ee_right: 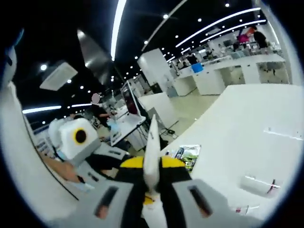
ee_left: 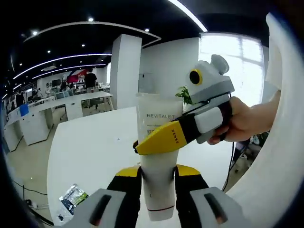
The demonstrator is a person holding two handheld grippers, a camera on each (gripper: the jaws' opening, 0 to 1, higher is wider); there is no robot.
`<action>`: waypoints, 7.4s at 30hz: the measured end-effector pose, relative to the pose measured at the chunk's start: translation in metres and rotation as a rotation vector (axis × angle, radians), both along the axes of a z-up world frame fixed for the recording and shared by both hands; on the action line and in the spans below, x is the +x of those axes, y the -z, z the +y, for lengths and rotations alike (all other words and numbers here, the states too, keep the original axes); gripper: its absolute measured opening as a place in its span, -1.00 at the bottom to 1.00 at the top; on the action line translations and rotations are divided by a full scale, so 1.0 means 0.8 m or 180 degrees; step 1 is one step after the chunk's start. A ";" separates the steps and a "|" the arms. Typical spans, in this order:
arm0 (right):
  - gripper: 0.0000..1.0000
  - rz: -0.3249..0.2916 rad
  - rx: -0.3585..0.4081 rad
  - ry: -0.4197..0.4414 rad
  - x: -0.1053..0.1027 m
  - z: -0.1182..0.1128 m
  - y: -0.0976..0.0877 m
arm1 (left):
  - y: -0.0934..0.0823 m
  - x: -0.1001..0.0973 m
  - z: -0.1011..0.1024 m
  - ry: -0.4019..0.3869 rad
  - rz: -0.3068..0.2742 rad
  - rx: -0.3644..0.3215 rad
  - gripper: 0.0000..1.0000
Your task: Arrange the skincare products in the storage area until every visible bottle or jar stands upright without overlapping.
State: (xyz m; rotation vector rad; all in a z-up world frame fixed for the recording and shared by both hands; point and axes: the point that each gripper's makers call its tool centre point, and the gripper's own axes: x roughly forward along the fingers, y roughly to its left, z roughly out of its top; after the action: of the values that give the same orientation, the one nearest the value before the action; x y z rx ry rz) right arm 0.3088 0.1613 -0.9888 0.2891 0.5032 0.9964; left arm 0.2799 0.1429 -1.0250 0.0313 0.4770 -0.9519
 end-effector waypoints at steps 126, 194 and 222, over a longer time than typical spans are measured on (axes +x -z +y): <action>-0.62 -0.0618 -0.0429 -0.1056 -0.106 -0.037 0.052 | -0.108 -0.060 -0.035 0.2755 0.0278 0.1505 -0.74; -0.16 -0.0152 -0.0383 0.0899 -0.091 -0.161 0.103 | 0.030 0.086 -0.037 0.2905 0.0324 0.2910 -0.94; -0.17 -0.0040 -0.0261 0.1680 -0.108 -0.217 0.092 | 0.080 0.206 -0.077 0.2786 0.0379 0.3335 -0.96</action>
State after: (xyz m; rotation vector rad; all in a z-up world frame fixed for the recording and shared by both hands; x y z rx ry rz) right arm 0.2221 -0.0120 -1.0626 0.3205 0.4243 0.4633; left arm 0.4448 0.0815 -1.0887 1.2170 1.0737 -1.4505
